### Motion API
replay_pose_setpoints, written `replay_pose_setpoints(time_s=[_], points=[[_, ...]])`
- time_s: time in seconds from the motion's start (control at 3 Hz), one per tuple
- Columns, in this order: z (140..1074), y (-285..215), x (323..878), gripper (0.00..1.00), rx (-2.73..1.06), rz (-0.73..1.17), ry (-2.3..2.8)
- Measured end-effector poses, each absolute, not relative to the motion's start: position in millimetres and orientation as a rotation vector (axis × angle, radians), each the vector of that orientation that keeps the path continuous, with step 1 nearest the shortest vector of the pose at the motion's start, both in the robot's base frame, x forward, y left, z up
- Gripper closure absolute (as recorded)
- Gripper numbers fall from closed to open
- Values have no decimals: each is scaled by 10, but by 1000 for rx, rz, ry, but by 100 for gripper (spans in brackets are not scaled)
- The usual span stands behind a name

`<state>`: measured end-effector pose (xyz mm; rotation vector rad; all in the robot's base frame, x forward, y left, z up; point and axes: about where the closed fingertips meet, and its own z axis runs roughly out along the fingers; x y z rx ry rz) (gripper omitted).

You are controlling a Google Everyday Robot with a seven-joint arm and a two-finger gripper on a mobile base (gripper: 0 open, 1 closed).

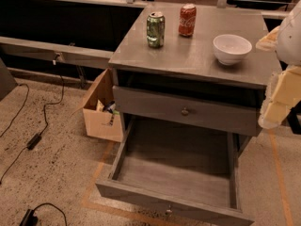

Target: Place green can into middle drawer

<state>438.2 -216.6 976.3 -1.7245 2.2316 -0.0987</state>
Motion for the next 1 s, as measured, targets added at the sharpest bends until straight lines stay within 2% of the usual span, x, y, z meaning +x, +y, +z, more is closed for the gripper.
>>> replay_pose_setpoints(time_s=[0.67,1.0], points=[[9767,-2173,4418,0,-1679,-97,2226],[9689,-2228,4614,0,-1478,-43,2210]])
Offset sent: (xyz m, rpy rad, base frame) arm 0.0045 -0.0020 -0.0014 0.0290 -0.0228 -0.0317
